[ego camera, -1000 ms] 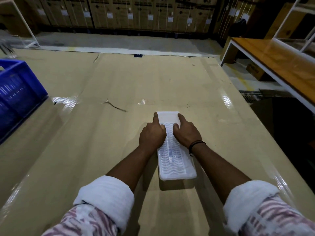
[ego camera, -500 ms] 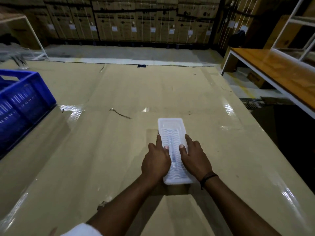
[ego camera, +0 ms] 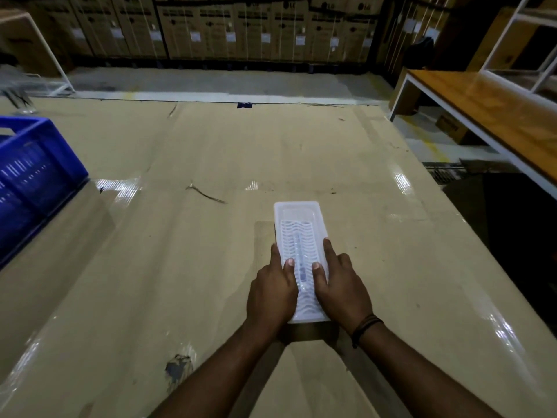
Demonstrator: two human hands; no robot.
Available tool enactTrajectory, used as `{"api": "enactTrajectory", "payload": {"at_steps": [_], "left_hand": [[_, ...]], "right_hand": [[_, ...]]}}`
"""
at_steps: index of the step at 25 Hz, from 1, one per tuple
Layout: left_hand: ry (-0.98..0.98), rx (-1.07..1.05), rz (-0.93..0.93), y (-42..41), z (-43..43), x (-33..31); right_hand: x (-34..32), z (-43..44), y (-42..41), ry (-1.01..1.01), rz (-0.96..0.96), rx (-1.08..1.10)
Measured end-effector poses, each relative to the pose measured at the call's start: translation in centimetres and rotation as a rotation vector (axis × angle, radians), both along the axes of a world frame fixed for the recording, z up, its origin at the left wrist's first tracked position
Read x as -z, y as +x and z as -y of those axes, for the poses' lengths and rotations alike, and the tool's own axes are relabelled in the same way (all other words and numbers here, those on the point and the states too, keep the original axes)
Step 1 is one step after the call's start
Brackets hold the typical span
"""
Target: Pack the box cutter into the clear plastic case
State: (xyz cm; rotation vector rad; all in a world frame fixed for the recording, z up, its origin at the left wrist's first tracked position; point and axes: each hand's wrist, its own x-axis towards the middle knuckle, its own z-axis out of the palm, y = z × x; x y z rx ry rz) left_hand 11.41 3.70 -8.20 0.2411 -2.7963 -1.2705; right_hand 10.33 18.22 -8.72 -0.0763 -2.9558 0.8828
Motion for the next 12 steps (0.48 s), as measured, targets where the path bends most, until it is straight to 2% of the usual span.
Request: {"api": "enactTrajectory", "payload": {"at_steps": [6,12], "left_hand": [[-0.037,0.016,0.001,-0.4,0.2,-0.2],[-0.207,0.021,-0.014,-1.9,1.1,-2.0]], "right_hand": [[-0.7,0.3,0.0,0.028,0.027,0.005],[-2.2,1.2,-1.0,0.054,0.058,-0.009]]}}
